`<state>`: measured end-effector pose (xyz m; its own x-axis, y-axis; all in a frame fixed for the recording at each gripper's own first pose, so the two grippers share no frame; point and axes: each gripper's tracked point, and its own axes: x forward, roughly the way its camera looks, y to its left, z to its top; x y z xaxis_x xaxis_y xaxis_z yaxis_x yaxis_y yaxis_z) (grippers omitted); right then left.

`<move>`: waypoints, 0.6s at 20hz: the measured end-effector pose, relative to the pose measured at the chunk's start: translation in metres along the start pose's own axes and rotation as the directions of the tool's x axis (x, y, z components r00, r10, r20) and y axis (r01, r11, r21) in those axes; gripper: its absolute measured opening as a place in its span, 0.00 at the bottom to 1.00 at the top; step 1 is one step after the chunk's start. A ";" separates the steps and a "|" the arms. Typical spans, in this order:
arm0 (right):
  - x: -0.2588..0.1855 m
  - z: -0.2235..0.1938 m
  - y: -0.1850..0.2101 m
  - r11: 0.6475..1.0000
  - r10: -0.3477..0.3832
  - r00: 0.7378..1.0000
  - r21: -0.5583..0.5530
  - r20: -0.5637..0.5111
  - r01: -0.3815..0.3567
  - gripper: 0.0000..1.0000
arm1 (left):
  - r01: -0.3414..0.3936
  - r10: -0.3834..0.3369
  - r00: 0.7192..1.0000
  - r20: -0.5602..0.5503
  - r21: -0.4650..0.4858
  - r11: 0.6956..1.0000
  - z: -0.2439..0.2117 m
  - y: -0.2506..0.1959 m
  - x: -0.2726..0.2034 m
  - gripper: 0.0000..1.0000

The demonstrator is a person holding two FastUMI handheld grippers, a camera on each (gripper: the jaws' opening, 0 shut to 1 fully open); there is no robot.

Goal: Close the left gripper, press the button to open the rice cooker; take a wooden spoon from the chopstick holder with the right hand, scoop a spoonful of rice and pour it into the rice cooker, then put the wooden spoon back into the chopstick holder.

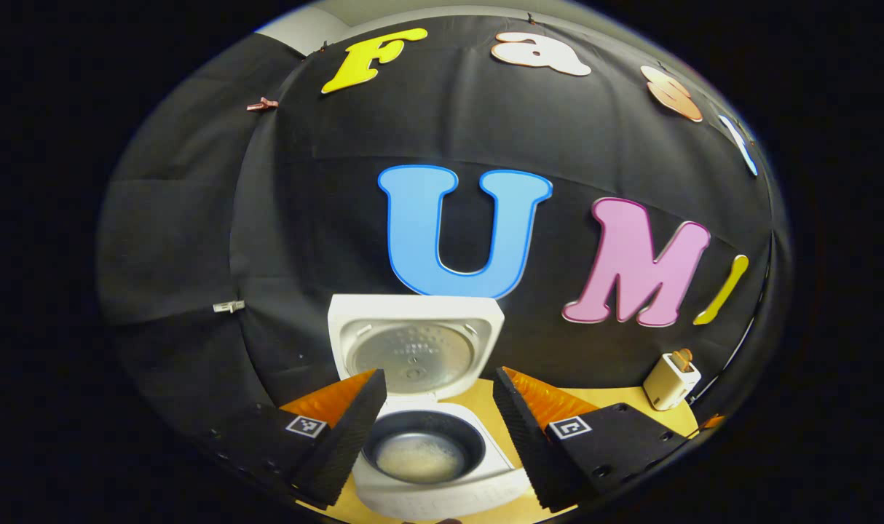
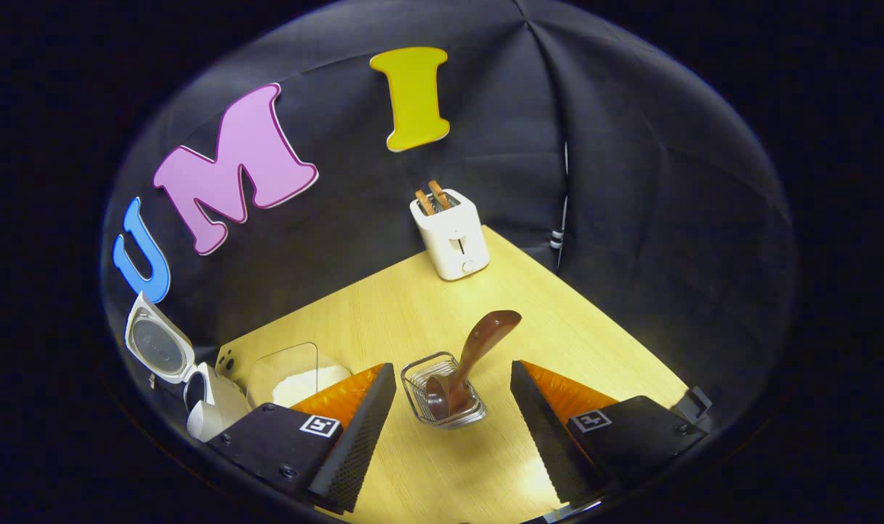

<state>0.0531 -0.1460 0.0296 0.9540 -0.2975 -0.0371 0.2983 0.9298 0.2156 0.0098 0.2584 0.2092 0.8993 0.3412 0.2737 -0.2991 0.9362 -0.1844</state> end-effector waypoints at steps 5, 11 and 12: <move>-0.049 0.002 0.009 0.999 -0.040 0.997 0.006 0.061 0.040 0.98 | -0.012 0.009 0.999 0.053 0.054 0.998 0.040 0.025 0.074 0.95; -0.082 -0.038 0.031 0.991 -0.098 0.992 -0.079 0.077 0.104 0.98 | 0.008 -0.011 0.997 0.077 0.044 0.999 0.072 0.033 0.146 0.94; -0.086 -0.046 0.035 0.992 -0.100 0.993 -0.072 0.066 0.105 0.98 | 0.013 -0.015 0.999 0.045 0.047 0.999 0.068 0.033 0.157 0.94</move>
<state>-0.0167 -0.0777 -0.0049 0.9153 -0.4026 0.0065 0.3978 0.9067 0.1401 0.1194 0.3489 0.3104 0.8885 0.3304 0.3184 -0.3021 0.9435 -0.1360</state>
